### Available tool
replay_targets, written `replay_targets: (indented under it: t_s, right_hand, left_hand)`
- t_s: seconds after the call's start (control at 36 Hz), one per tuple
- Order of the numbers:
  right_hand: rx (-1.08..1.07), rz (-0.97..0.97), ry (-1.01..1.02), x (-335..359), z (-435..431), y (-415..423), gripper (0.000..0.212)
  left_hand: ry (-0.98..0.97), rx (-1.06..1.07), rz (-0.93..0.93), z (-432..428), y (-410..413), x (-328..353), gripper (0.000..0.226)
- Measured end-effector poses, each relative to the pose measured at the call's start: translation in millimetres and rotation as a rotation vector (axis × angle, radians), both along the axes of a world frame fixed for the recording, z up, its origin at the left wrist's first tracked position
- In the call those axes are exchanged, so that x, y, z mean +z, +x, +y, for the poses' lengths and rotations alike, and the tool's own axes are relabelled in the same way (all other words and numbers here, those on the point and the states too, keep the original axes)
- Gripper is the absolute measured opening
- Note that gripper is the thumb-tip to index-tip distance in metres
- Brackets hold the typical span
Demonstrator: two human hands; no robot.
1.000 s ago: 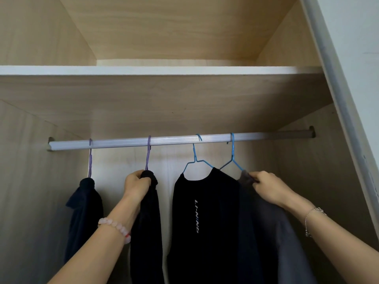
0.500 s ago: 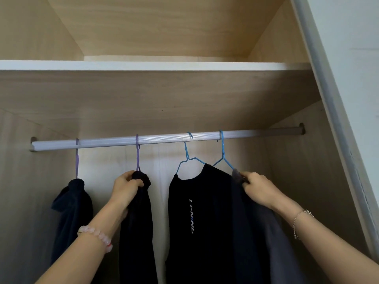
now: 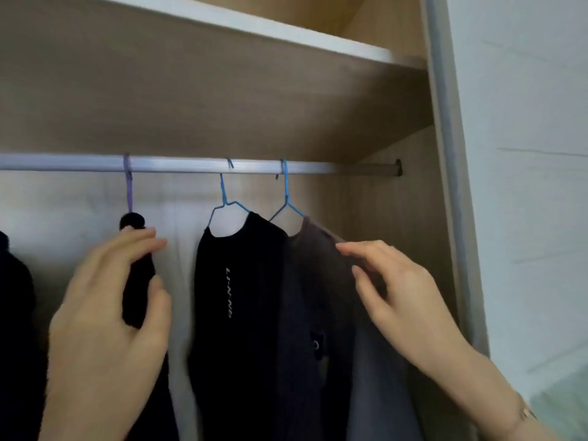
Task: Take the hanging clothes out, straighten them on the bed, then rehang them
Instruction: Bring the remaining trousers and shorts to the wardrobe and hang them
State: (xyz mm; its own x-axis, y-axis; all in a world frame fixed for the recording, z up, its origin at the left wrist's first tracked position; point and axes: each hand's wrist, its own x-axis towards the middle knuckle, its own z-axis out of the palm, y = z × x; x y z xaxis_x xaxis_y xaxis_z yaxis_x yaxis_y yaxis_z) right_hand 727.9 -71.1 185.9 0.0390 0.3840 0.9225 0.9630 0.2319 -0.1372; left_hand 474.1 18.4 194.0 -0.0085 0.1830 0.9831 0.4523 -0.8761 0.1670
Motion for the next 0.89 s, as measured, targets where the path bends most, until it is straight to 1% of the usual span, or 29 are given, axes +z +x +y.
replay_targets:
  t_s: [0.08,0.17,0.25,0.28,0.33,0.39,0.44,0.5,0.53,0.56,0.58,0.61,0.72,0.81,0.89]
  right_hand:
    - [0.023,-0.029,0.068,-25,-43,17,0.033]
    - [-0.008,0.038,0.155,-50,-76,40,0.026]
    - [-0.022,0.117,0.183,-77,-93,74,0.025]
    - [-0.05,0.123,0.17,-85,-95,85,0.027]
    - [-0.132,0.115,0.117,-101,-96,108,0.034]
    - [-0.18,0.128,0.051,-116,-94,127,0.047]
    - [-0.18,0.145,-0.019,-127,-90,140,0.058]
    - [-0.158,0.086,-0.056,-137,-85,149,0.06]
    - [-0.143,0.052,-0.057,-141,-82,153,0.059]
    - [-0.127,0.029,-0.05,-143,-78,155,0.058]
    - [-0.108,0.019,-0.041,-145,-76,156,0.058]
    - [-0.089,0.014,-0.031,-145,-73,155,0.057]
    - [-0.017,-0.051,0.033,-148,-67,154,0.051]
    - [0.014,-0.08,0.06,-149,-64,151,0.049]
    - [0.037,-0.075,0.068,-150,-63,148,0.046]
  left_hand:
    - [0.019,-0.222,0.003,-41,39,-41,0.027]
    - [-0.079,-0.411,0.102,-75,86,-81,0.025]
    - [-0.309,-0.565,0.197,-87,137,-121,0.023]
    - [-0.418,-0.597,0.238,-92,153,-132,0.028]
    - [-0.605,-0.637,0.328,-102,184,-153,0.045]
    - [-0.722,-0.644,0.387,-113,211,-162,0.055]
    - [-0.837,-0.649,0.323,-120,234,-168,0.071]
    - [-0.935,-0.617,0.202,-125,254,-173,0.08]
    - [-0.97,-0.586,0.137,-126,262,-175,0.08]
    - [-1.013,-0.552,0.081,-127,268,-175,0.074]
    - [-1.051,-0.518,0.043,-127,271,-176,0.063]
    - [-1.086,-0.501,0.027,-126,273,-176,0.057]
    - [-1.081,-0.438,0.028,-122,274,-178,0.063]
    - [-1.055,-0.378,0.017,-125,276,-177,0.061]
    - [-1.093,-0.306,0.015,-130,278,-176,0.059]
